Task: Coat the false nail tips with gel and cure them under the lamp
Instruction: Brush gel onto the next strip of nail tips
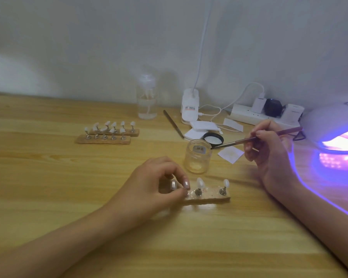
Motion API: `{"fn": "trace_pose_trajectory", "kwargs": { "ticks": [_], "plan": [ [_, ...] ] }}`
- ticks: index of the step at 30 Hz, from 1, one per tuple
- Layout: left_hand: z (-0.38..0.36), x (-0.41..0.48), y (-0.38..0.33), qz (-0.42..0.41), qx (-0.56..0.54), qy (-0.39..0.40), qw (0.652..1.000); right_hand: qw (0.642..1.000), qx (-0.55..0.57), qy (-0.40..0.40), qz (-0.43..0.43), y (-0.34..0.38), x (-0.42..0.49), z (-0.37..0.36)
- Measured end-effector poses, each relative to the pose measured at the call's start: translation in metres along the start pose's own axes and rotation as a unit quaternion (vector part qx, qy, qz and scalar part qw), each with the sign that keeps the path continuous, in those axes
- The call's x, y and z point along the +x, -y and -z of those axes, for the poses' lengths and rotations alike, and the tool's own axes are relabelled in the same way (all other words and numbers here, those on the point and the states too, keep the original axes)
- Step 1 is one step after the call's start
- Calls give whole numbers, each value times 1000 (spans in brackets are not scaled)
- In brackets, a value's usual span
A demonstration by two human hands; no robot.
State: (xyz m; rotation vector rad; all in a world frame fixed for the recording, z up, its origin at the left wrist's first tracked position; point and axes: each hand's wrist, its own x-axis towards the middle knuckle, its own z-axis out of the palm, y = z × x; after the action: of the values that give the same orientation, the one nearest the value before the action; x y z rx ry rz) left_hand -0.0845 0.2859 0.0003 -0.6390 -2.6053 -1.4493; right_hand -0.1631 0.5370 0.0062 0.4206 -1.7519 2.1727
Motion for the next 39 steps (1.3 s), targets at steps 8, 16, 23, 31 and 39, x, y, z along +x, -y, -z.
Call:
{"fn": "trace_pose_trajectory", "kwargs": {
  "ticks": [8, 16, 23, 31, 39],
  "plan": [
    [2, 0, -3, 17, 31, 33, 999, 998, 35, -36, -23, 1, 2, 2],
    [12, 1, 0, 30, 31, 66, 997, 996, 59, -59, -36, 1, 2, 3],
    [1, 5, -4, 34, 10, 55, 998, 993, 84, -55, -55, 0, 3, 2],
    [-7, 7, -2, -7, -18, 39, 999, 993, -92, 66, 24, 16, 10, -18],
    [-9, 3, -1, -110, 87, 7, 990, 962, -239, 132, 30, 12, 5, -38]
  ]
}}
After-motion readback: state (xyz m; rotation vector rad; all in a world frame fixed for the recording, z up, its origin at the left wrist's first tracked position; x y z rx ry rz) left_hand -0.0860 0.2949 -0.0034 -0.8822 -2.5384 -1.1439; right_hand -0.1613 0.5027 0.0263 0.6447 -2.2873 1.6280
